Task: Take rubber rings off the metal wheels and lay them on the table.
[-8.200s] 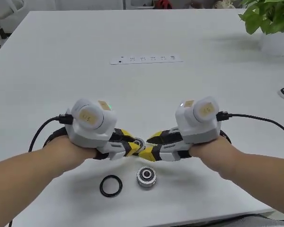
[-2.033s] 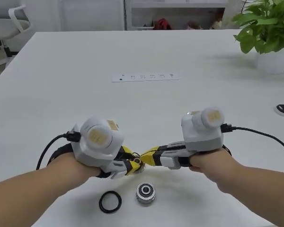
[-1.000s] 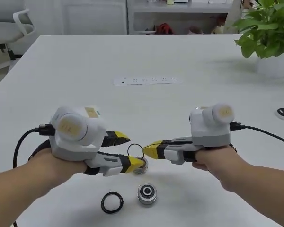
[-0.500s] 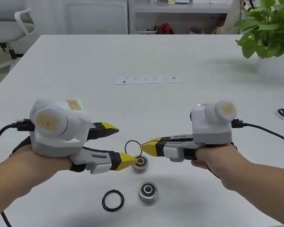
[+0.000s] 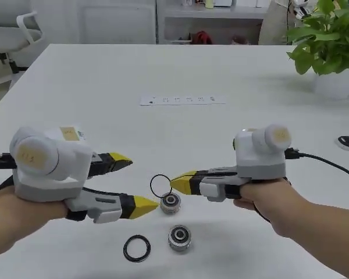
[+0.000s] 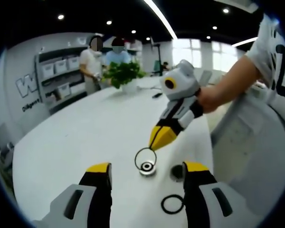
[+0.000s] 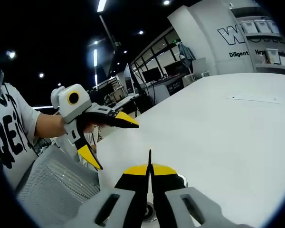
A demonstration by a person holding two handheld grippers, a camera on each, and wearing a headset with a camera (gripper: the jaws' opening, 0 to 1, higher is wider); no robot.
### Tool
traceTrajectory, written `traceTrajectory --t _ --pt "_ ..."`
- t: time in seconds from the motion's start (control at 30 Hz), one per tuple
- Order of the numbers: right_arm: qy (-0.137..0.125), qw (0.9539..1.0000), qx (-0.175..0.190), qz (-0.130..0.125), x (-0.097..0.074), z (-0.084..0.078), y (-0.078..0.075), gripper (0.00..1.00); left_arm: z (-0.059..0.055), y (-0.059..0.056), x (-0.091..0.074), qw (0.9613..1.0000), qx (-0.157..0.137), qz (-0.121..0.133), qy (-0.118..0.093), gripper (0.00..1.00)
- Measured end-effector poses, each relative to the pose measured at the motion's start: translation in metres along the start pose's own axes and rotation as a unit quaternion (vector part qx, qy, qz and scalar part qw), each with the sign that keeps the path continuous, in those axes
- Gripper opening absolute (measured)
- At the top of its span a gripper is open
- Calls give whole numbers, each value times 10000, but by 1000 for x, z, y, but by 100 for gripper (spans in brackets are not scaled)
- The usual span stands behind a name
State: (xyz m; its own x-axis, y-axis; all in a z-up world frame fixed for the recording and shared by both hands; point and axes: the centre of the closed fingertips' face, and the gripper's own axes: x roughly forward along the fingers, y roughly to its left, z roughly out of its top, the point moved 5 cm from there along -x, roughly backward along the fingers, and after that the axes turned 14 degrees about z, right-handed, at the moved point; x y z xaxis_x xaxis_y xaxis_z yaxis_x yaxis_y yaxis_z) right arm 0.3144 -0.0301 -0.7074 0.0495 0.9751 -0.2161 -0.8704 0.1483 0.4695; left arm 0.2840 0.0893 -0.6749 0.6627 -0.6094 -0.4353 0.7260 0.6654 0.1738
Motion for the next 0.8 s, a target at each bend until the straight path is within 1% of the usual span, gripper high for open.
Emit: traceTrajectory --t 0.47,0.8 --pt "35 9999 89 143 6 -2 6 0 -12 5 -17 9998 -108 144 35 66" --pt "148 9993 124 318 17 -8 12 0 -20 7 -25 9995 -195 217 77 67"
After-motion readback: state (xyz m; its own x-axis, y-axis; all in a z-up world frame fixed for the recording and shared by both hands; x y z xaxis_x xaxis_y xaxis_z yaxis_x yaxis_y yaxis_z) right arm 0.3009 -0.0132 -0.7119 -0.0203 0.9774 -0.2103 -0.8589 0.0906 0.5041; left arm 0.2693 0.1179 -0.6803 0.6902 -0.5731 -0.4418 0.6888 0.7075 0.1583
